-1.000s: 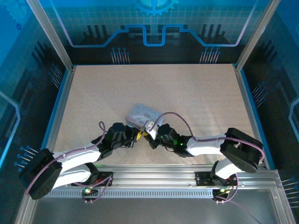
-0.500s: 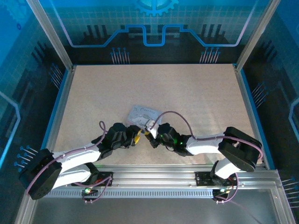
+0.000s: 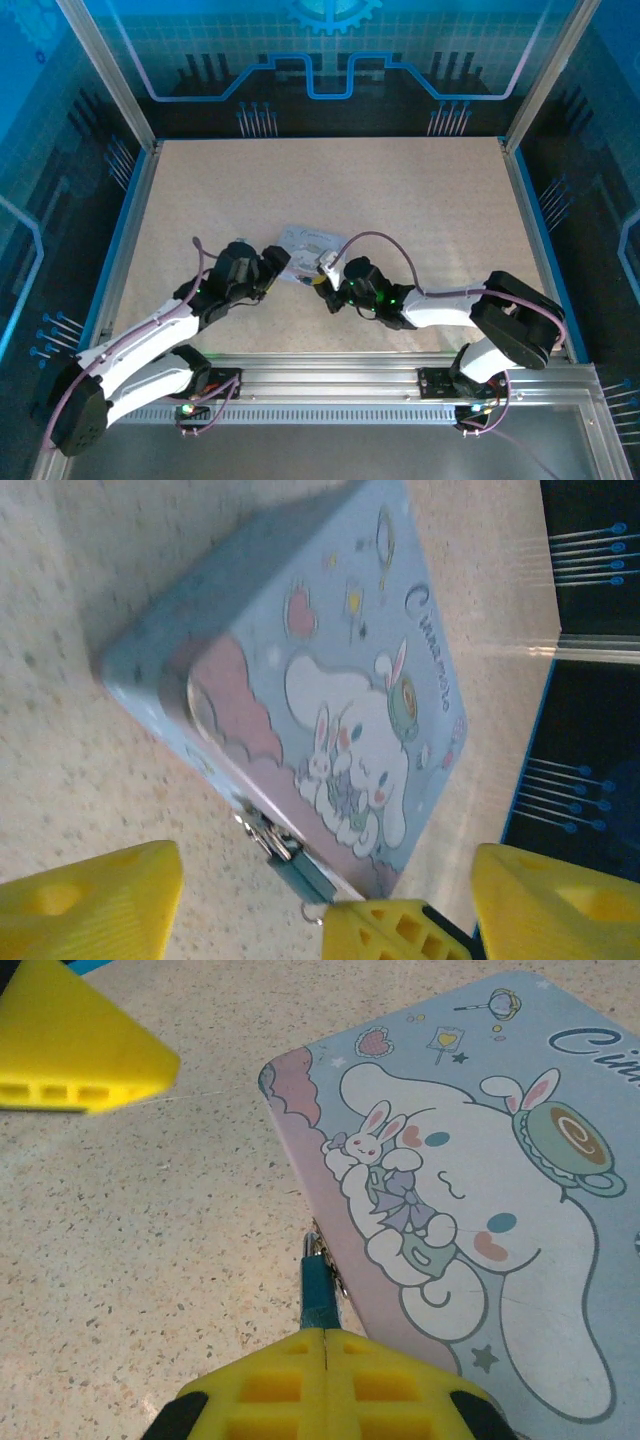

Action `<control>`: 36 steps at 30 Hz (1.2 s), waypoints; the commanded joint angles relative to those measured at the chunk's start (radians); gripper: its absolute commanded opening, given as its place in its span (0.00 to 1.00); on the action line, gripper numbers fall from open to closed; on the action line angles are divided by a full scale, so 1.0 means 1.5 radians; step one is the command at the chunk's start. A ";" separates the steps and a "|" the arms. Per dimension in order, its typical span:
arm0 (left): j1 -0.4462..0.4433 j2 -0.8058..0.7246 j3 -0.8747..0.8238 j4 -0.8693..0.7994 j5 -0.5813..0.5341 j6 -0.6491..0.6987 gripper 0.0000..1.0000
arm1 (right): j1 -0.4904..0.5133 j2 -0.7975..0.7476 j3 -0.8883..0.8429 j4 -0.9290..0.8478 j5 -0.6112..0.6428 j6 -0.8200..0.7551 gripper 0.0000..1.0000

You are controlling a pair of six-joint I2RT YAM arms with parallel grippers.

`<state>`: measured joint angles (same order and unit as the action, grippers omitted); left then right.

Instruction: Unlock a padlock with a key

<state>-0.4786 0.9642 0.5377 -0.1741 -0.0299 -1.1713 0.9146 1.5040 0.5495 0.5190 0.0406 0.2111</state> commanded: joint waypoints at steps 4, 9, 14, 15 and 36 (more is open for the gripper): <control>0.096 0.067 0.031 -0.012 0.115 0.178 0.99 | -0.021 0.002 -0.017 -0.041 -0.037 0.031 0.00; 0.131 0.161 0.063 0.028 0.180 0.231 0.99 | -0.029 0.002 -0.021 -0.042 -0.045 0.035 0.00; 0.133 0.233 0.085 0.092 0.242 0.242 0.96 | -0.033 0.006 -0.022 -0.040 -0.049 0.037 0.00; 0.133 0.244 0.088 0.096 0.244 0.246 0.95 | -0.033 0.007 -0.023 -0.039 -0.049 0.037 0.00; 0.069 0.391 0.010 0.234 0.255 0.151 0.51 | -0.041 -0.020 -0.019 -0.084 -0.058 0.046 0.00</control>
<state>-0.3210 1.5021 0.6170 0.2031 0.3271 -0.8749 0.8658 1.4841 0.5426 0.4793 -0.0311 0.2535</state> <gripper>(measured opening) 0.516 0.056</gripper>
